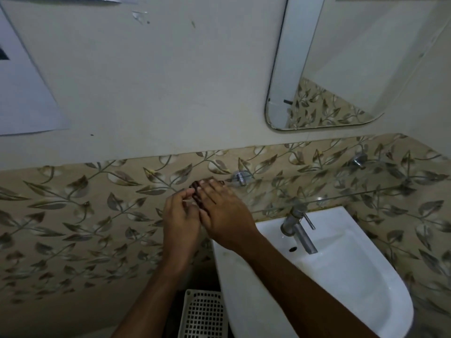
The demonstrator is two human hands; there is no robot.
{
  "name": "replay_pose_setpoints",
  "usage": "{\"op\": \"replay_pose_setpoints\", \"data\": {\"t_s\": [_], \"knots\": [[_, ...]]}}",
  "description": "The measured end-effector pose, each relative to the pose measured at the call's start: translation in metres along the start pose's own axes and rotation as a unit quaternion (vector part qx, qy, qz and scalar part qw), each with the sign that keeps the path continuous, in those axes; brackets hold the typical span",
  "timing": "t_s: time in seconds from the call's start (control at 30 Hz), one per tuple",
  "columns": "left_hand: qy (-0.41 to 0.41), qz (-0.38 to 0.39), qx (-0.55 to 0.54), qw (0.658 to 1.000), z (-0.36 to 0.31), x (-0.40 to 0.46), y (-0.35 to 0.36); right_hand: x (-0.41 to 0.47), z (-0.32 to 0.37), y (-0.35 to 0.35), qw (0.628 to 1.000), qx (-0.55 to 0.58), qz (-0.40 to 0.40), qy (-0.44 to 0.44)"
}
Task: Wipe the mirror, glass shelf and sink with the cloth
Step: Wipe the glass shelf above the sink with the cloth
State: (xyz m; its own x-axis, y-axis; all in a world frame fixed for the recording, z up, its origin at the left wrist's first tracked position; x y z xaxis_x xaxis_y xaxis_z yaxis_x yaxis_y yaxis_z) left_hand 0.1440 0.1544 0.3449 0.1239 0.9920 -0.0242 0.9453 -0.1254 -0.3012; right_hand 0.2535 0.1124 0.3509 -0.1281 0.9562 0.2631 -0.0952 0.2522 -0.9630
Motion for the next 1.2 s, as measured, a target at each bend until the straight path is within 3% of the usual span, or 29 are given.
{"op": "replay_pose_setpoints", "data": {"t_s": [0.13, 0.33, 0.43, 0.63, 0.77, 0.97, 1.07, 1.2], "knots": [[0.045, 0.026, 0.024, 0.998, -0.013, -0.006, 0.015, -0.017, -0.033, -0.007, 1.000, 0.003, -0.016, 0.021], [0.105, 0.047, 0.054, 0.992, -0.026, -0.016, 0.026, -0.084, -0.134, -0.030, 0.982, -0.002, -0.054, 0.179], [0.113, 0.057, 0.067, 0.990, -0.030, -0.017, 0.035, -0.088, -0.146, -0.034, 0.970, -0.021, -0.059, 0.234], [0.153, 0.061, 0.123, 0.979, -0.044, -0.017, 0.062, -0.049, -0.065, -0.019, 0.989, -0.027, -0.080, 0.120], [0.166, 0.087, 0.126, 0.974, -0.051, -0.015, 0.083, -0.049, -0.071, -0.018, 0.993, -0.006, -0.072, 0.096], [0.189, 0.099, 0.170, 0.962, -0.056, -0.017, 0.107, -0.088, -0.133, -0.039, 0.982, -0.024, -0.101, 0.156], [0.185, 0.103, 0.172, 0.962, -0.056, -0.017, 0.107, -0.104, -0.171, -0.042, 0.976, -0.019, -0.069, 0.207], [0.179, 0.088, 0.173, 0.965, -0.057, -0.017, 0.106, -0.101, -0.166, -0.042, 0.970, -0.026, -0.065, 0.231]]}}
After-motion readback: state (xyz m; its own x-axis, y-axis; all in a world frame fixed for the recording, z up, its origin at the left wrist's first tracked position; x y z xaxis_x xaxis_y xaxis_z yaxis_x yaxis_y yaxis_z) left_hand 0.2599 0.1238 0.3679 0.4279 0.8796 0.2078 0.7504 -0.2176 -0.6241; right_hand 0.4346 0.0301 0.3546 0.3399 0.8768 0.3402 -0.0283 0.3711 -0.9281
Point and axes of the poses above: each hand's wrist, its own x-axis towards the middle knuckle, its own y-axis out of the palm, z = x × y, the point moved 8 cm from there along x, towards the middle knuckle, and after that the axes turned 13 degrees about -y, right-handed, at the moved point
